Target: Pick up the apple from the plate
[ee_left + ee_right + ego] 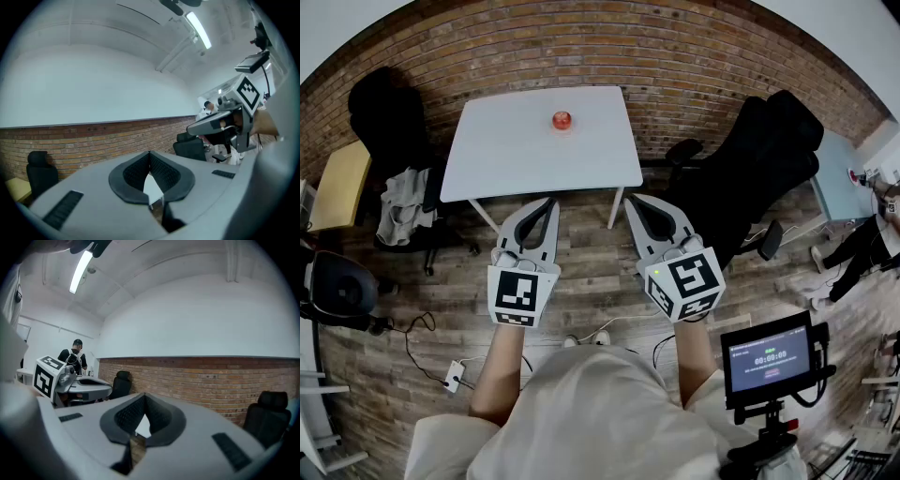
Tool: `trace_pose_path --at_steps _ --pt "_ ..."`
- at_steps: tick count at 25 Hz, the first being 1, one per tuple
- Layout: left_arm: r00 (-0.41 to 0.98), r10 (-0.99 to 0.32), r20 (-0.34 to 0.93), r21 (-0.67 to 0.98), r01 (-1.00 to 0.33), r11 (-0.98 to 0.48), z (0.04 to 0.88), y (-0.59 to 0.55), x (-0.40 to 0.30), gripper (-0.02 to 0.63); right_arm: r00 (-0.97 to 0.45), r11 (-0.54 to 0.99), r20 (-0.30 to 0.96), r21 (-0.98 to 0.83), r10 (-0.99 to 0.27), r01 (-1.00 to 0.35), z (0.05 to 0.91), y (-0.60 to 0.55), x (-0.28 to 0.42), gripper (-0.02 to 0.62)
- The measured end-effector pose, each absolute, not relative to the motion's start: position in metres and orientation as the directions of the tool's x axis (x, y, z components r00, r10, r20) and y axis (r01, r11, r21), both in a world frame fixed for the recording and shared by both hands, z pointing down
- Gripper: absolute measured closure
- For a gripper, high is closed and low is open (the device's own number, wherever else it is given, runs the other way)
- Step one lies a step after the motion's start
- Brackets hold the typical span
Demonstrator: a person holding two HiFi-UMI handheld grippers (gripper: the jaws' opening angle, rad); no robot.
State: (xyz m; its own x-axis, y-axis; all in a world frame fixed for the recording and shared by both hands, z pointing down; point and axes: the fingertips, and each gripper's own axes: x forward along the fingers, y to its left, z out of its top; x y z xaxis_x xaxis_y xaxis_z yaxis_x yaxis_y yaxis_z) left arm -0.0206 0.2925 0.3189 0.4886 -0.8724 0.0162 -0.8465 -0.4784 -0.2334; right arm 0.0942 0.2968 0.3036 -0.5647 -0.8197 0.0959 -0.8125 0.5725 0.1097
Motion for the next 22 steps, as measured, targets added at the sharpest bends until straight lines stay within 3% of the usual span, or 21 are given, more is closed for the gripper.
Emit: trace_pose_path --at_steps 11,22 --pt "0.482 -0.876 0.018 -0.225 -0.852 -0.473 0.324 0.294 -0.019 0.600 -0.586 0.587 0.027 0.044 -0.810 -0.808 0.301 0.299 0.097 0.592" --pt "0.453 -0.891 0.022 -0.212 -0.869 -0.447 0.345 0.306 -0.004 0.600 -0.644 0.654 0.130 0.059 -0.754 -0.754 0.334 0.312 0.103 0.592"
